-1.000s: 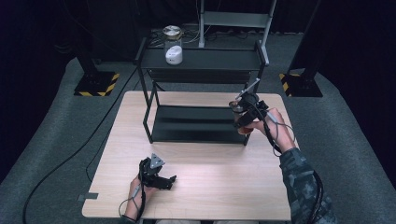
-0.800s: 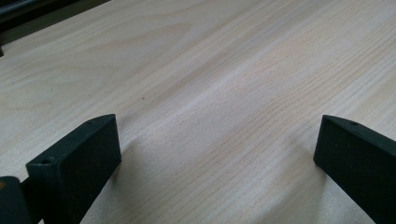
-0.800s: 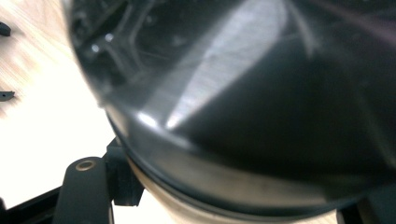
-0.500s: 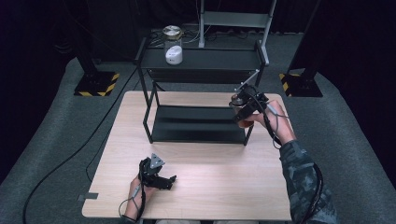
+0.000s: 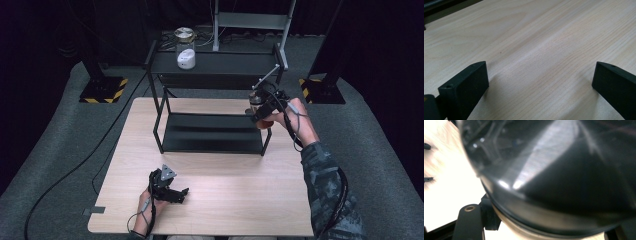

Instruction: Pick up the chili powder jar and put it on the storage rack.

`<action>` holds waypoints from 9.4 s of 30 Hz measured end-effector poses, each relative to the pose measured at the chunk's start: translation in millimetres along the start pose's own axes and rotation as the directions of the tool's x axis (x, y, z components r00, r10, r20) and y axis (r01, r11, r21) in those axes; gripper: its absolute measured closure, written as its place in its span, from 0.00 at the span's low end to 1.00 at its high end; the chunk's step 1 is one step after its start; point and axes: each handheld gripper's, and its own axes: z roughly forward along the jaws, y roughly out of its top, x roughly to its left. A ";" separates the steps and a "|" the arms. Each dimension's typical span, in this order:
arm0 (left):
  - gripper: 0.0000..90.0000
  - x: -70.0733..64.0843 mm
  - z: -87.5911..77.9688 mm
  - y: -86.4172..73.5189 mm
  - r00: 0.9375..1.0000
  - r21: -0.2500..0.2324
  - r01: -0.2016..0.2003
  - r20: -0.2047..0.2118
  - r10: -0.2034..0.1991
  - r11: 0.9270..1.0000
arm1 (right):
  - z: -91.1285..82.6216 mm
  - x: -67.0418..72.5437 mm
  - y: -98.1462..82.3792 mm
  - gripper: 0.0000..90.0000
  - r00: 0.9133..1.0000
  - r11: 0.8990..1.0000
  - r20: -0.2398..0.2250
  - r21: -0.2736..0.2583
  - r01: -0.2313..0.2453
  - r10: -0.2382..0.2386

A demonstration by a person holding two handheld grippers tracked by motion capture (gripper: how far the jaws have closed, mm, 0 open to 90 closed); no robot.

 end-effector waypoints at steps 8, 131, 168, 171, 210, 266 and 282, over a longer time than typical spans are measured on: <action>0.00 0.0 0.0 0.0 1.000 0.000 0.000 0.000 0.000 1.000 | -8.8 -1.5 9.8 0.34 1.000 1.000 0.009 0.002 0.001 -0.001; 0.00 -0.1 0.0 0.0 1.000 0.000 0.000 0.000 0.000 1.000 | -26.9 -10.4 41.7 0.34 0.961 0.877 0.114 -0.447 -0.176 0.251; 0.00 -0.1 0.0 0.0 1.000 0.000 0.000 0.000 0.000 1.000 | -31.0 -19.6 26.5 0.05 0.961 0.868 0.046 -0.443 -0.224 0.271; 0.00 -0.1 0.1 -0.1 1.000 0.000 0.000 -0.001 0.000 1.000 | -37.6 -18.7 20.3 0.04 0.966 0.870 0.042 -0.446 -0.211 0.256; 0.00 -0.5 0.2 -0.2 1.000 -0.001 0.004 -0.002 -0.004 1.000 | 85.0 61.7 -228.5 0.00 0.995 0.907 -0.050 -0.408 -0.100 0.087; 0.00 -0.8 0.2 -0.3 1.000 -0.001 0.005 -0.005 -0.005 1.000 | 149.5 93.3 -333.5 0.00 0.970 0.880 -0.007 -0.419 -0.222 0.242; 0.00 -1.5 0.0 -0.6 1.000 -0.003 0.003 -0.007 -0.003 1.000 | 149.6 94.7 -335.9 0.00 0.969 0.873 -0.002 -0.432 -0.224 0.248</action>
